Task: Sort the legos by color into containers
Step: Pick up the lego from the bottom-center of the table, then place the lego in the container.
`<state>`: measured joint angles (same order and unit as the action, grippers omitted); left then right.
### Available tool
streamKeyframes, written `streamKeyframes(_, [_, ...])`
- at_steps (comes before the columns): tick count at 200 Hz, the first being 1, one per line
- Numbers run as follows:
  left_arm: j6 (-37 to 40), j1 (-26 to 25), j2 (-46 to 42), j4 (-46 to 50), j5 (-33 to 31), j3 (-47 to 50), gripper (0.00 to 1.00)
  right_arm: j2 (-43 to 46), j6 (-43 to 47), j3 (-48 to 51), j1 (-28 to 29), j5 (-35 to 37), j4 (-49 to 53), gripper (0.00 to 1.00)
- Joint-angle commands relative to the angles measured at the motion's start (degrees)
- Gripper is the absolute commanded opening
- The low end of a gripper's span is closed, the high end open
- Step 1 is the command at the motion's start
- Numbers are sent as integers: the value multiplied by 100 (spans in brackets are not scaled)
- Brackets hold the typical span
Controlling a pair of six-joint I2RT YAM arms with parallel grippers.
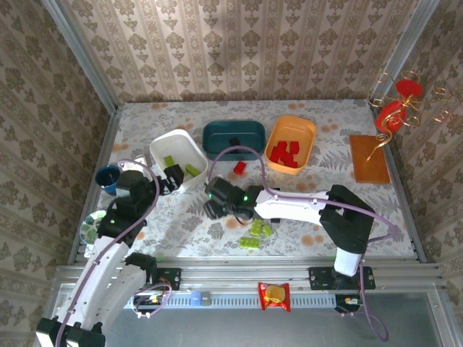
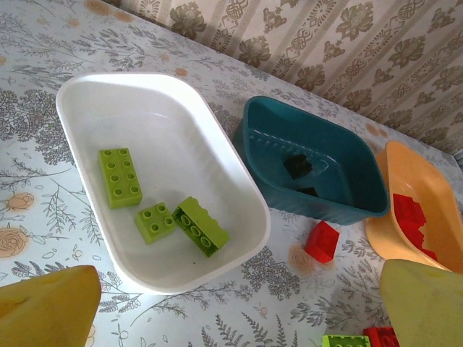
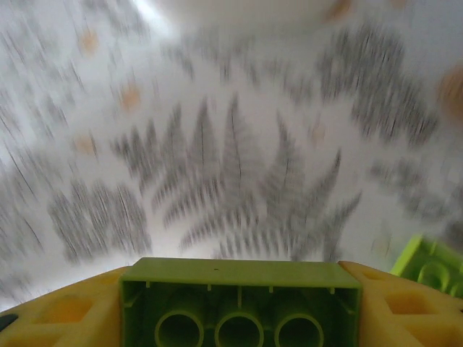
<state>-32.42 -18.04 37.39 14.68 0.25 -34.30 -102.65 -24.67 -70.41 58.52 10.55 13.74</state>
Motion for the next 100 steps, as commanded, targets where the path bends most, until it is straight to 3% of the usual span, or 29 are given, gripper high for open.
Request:
streamKeyframes(1, [-73,-41,-122,17,-25,73,100,-283,309,-773,-286,-501,-367,48])
streamKeyframes(78, [-89,-6,-478,-262,-58,258,100,-2656,218,-3957,-1118,-1645,0,49])
streamKeyframes(89, [-81,-6,-469,-263,-21,240,100,-2959,190,-4430,-1186,-1759,177,55])
streamKeyframes(100, [-71,2,-476,-286,-6,261,100,-3191,190,-4851,-1227,-1780,393,74])
